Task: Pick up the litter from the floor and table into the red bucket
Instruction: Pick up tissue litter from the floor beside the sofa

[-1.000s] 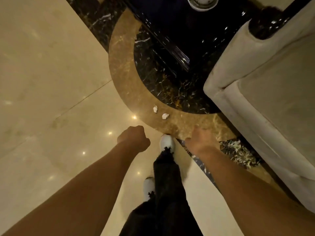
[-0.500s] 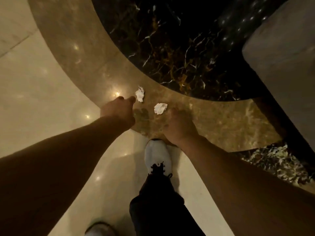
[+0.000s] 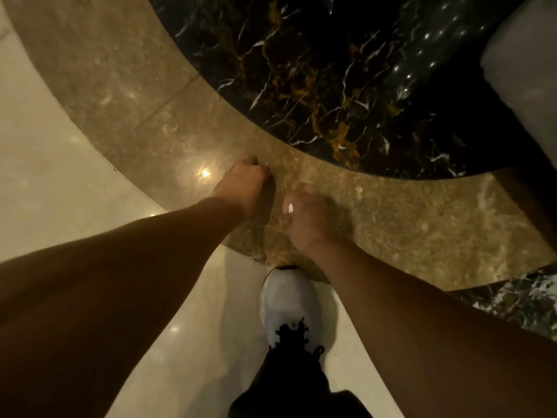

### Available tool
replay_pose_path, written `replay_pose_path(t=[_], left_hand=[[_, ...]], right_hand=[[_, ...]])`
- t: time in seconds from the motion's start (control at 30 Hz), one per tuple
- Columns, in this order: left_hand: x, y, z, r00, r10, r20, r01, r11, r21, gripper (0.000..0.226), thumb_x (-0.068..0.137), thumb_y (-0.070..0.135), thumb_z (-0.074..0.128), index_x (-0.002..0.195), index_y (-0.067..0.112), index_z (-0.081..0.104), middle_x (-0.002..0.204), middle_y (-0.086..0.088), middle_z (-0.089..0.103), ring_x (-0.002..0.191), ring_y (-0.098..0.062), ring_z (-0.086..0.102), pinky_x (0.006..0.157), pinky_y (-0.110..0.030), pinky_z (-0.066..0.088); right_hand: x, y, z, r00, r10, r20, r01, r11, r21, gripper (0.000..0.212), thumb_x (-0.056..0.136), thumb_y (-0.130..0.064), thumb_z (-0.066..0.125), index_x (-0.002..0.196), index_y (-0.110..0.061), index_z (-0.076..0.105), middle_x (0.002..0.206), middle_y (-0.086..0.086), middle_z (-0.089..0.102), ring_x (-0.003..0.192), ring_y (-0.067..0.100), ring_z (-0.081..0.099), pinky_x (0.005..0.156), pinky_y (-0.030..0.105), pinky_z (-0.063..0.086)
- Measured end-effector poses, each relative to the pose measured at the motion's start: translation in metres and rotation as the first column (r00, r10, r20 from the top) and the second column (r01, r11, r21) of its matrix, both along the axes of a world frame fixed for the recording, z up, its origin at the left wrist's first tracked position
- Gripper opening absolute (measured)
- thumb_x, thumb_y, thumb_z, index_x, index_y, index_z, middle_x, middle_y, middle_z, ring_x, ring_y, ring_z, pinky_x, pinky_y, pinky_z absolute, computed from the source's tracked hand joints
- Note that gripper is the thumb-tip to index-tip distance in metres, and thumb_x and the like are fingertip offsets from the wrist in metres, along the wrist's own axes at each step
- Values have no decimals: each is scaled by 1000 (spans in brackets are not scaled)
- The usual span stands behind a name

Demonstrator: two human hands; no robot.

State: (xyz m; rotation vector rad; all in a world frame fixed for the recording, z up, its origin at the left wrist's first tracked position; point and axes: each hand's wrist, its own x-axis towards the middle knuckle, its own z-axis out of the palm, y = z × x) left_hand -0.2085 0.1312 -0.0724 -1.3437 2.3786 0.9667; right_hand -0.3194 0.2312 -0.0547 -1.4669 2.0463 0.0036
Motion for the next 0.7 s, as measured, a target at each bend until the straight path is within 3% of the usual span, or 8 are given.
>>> replay_pose_path(t=[0.07,0.13,0.23,0.33,0.47,0.57,0.7], left_hand=[[3,6,27,997,-80,17,80,997,-9,24,92,14,48,112,6,59,111,-16,54,89,-26,49,73,-32,39],[6,11,69,990,-121,67,124,991,-43,24,90,19,48,109,7,57,97,-13,54,81,-23,45,67,-34,37],[10,18,161,963,-211,170,228,970,-89,35,83,38,48,106,13,56,81,-2,43,74,-22,43,56,-32,34],[23,34,279,892,-350,287,405,900,-159,35,84,45,48,97,16,62,64,4,32,67,-21,43,53,-30,31],[53,74,436,829,-441,344,513,845,-154,34,91,43,46,99,16,65,79,-3,57,72,-23,54,60,-32,40],[80,117,572,843,-432,321,506,840,-197,32,92,38,47,98,14,67,83,-4,58,76,-22,58,63,-33,44],[105,181,716,856,-425,294,494,839,-228,27,94,30,49,91,9,66,83,-6,56,77,-24,57,64,-31,42]], right_hand=[[-4,0,27,989,-145,29,147,986,-76,15,90,-21,56,99,-11,61,107,16,57,91,33,57,67,33,42],[-5,1,71,962,-255,95,261,964,-59,22,87,-29,50,97,-13,61,100,16,58,85,35,57,70,36,49],[-4,6,156,966,-250,64,249,968,18,42,79,-44,39,91,-13,64,90,14,63,82,33,60,72,37,50],[3,32,262,981,-196,-8,195,975,110,37,89,-42,44,94,-13,66,95,14,66,91,33,62,74,34,47],[32,88,415,937,-350,18,340,920,193,32,91,-39,48,86,-14,67,88,12,66,83,27,62,70,33,50],[62,138,554,922,-386,38,377,914,151,28,92,-30,50,72,-15,62,76,9,59,67,23,57,59,30,46],[84,199,689,924,-377,-56,381,922,72,24,92,-24,50,88,-8,68,90,12,62,66,23,51,62,28,40]])
